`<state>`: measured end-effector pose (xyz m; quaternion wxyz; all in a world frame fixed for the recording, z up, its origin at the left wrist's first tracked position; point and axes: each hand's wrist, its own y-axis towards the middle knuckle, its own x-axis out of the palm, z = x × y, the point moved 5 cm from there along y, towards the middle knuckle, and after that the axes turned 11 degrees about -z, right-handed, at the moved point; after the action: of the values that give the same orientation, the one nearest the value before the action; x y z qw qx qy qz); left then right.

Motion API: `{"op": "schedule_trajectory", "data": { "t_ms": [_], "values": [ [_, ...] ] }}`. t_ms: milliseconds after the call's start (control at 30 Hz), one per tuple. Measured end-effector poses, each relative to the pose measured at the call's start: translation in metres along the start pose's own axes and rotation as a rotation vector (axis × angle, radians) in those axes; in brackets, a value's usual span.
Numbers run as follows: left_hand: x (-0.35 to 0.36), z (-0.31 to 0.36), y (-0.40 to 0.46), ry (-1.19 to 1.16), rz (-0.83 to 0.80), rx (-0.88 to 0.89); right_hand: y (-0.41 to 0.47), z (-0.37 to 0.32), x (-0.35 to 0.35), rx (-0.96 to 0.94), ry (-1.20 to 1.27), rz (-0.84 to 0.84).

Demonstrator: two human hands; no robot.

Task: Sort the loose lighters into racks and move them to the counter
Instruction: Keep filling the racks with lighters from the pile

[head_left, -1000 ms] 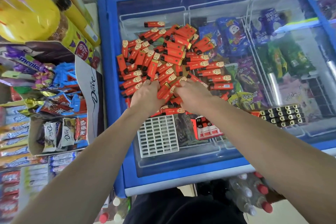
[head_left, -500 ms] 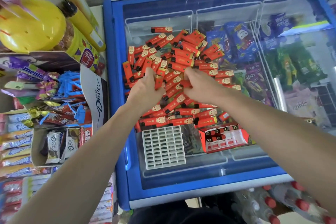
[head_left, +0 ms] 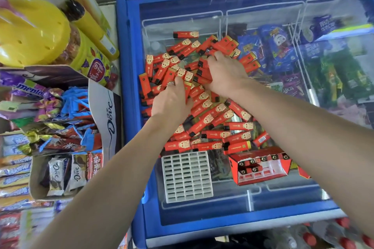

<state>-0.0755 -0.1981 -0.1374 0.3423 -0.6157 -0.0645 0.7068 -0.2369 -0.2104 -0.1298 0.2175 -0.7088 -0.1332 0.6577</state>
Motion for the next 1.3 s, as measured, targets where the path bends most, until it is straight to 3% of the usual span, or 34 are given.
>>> {"op": "schedule_trajectory", "data": {
  "t_ms": [267, 400, 633, 700, 833, 933, 1000, 1200, 1300],
  "values": [
    [0.000, 0.000, 0.003, 0.018, 0.025, -0.011, -0.005, -0.008, -0.001, 0.021, -0.057, -0.056],
    [-0.005, -0.002, 0.003, -0.097, 0.045, -0.024, -0.012, -0.009, 0.004, 0.017, -0.074, -0.046],
    [-0.006, -0.012, 0.003, -0.836, -0.027, -0.106, -0.025, -0.002, 0.011, 0.006, 0.053, 0.006],
    [-0.002, -0.015, 0.003, -1.034, -0.050, -0.164, -0.030, 0.009, 0.008, 0.060, 0.277, 0.018],
    [0.006, -0.011, -0.002, -1.342, -0.141, -0.184, -0.056, 0.025, 0.013, 0.136, 1.144, -0.105],
    [0.015, 0.002, -0.010, -1.474, -0.233, -0.132, -0.089, 0.023, 0.023, 0.058, 1.866, -0.319],
    [0.019, 0.015, -0.018, -1.562, -0.284, -0.106, -0.108, 0.026, 0.033, 0.033, 2.087, -0.337],
    [0.039, 0.062, -0.058, -1.546, -0.469, -0.087, -0.150, 0.011, 0.052, 0.051, 1.868, -0.340],
    [0.052, 0.073, -0.080, -1.592, -0.422, -0.121, -0.168, 0.009, 0.057, 0.057, 1.668, -0.232]
  ]
}}
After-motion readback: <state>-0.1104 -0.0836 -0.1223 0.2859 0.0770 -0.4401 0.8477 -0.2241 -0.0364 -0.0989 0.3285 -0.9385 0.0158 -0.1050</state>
